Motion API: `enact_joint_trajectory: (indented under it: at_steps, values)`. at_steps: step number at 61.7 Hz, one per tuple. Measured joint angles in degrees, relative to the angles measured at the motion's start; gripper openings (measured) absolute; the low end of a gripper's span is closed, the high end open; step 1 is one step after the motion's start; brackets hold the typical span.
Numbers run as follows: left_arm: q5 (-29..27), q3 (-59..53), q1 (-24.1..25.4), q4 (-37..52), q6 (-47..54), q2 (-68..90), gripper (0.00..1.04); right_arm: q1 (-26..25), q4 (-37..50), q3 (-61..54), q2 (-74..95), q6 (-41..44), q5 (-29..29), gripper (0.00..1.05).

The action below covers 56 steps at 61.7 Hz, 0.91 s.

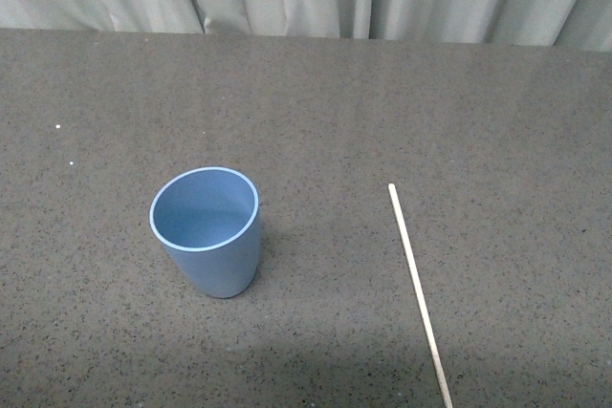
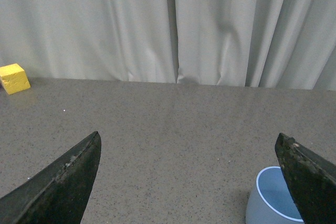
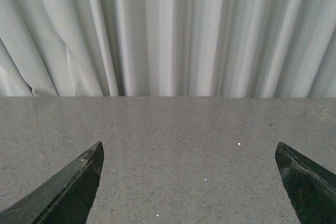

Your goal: Transfer chopsticks to blue cup

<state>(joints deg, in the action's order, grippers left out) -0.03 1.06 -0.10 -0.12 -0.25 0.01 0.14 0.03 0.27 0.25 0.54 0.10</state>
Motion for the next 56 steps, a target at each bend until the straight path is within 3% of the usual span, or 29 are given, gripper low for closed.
enact_joint_trajectory:
  at_steps: [56]
  values:
    - [0.0, 0.0, 0.0, 0.0, 0.0, 0.0, 0.98, 0.0, 0.0, 0.0, 0.0, 0.0, 0.0, 0.95]
